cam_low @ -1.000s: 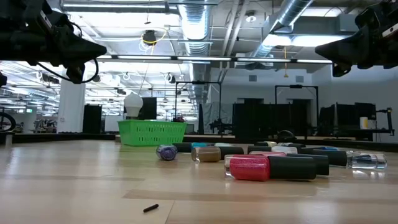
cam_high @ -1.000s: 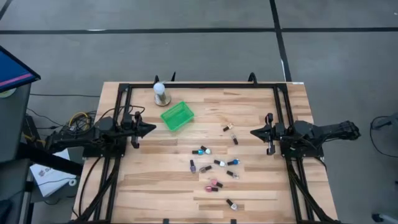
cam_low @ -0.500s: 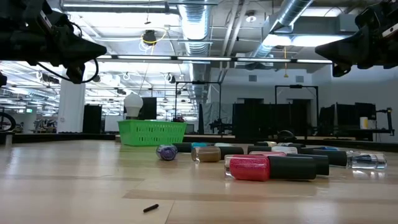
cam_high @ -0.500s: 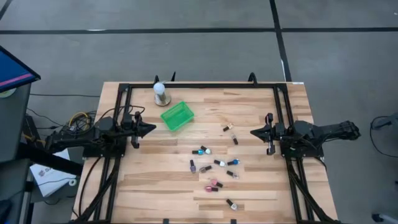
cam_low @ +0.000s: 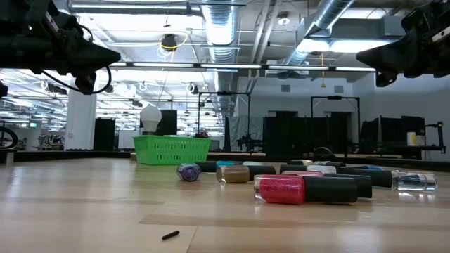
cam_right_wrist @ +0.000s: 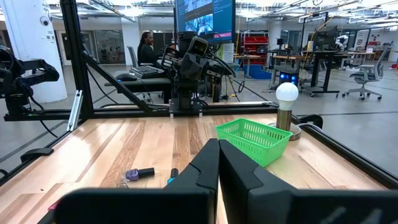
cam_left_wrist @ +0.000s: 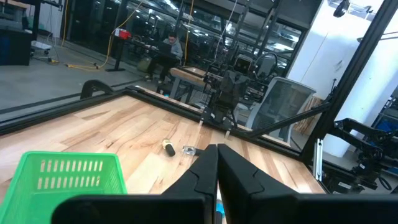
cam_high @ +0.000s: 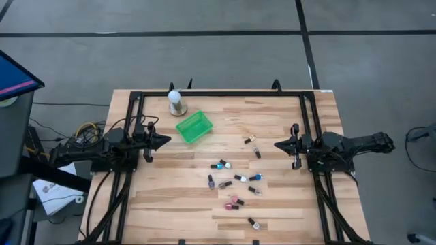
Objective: Pick & Place Nail Polish
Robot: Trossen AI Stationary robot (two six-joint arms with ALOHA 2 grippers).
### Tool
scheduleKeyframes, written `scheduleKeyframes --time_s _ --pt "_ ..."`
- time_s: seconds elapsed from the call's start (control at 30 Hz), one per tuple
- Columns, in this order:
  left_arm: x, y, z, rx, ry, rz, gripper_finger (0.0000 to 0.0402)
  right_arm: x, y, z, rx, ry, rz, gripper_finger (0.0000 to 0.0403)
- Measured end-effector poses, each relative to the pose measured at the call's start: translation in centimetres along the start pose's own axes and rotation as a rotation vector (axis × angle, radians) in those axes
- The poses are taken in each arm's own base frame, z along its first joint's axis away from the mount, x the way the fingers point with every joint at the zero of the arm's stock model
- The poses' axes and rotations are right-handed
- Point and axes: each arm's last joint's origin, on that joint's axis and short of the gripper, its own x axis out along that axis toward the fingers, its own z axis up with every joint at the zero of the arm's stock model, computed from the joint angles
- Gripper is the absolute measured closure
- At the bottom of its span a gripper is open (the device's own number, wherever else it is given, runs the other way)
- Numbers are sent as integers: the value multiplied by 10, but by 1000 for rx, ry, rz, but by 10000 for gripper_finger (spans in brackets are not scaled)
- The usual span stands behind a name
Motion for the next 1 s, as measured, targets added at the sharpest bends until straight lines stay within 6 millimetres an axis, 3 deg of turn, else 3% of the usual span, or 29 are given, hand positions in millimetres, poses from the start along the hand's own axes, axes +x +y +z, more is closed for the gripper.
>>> scheduleKeyframes --time_s 0.37,0.67,0.9,1.0 --pt "0 -1 3 -12 -31 -11 399 0 0 0 0 0 0 402" --pt "0 -4 13 -247 -139 -37 399 0 0 0 0 0 0 402" --pt "-4 -16 41 -490 -366 -287 399 0 0 0 0 0 0 402" --pt "-1 -26 59 -563 -377 -350 400 0 0 0 0 0 0 402"
